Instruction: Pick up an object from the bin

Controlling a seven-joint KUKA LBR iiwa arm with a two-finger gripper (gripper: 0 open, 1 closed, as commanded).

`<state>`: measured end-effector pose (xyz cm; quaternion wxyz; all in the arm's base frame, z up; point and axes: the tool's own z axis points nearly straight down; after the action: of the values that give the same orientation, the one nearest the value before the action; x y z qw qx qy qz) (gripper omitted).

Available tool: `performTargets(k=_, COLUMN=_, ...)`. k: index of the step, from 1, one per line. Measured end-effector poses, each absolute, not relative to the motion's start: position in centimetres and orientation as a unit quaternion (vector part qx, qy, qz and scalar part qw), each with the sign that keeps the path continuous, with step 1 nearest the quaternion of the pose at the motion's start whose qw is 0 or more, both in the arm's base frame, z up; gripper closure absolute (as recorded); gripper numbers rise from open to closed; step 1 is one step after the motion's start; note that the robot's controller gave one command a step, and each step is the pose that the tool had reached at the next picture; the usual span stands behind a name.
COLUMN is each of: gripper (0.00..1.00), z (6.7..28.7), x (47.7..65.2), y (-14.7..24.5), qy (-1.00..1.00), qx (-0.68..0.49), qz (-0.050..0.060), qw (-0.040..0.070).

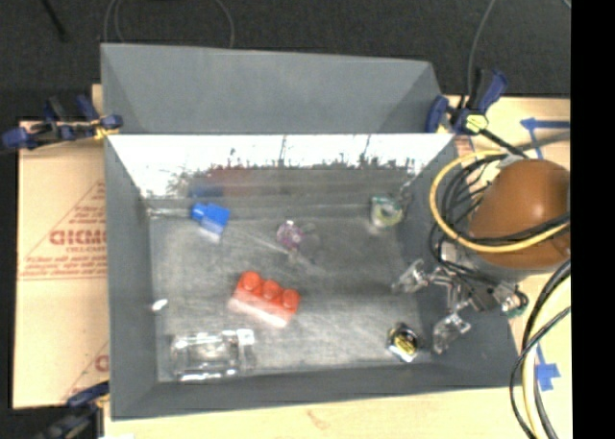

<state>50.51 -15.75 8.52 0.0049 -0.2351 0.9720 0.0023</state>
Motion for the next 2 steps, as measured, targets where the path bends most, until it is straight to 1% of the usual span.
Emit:
performTargets(k=1, gripper=0.00, z=7.68, x=48.21, y=-13.95, qy=0.933, qx=-0.359, qz=-0.002, qw=0.015)
performTargets(k=2, gripper=1.00, z=7.59, x=47.99, y=-14.35, qy=0.933, qx=-0.359, qz=-0.004, qw=0.011)
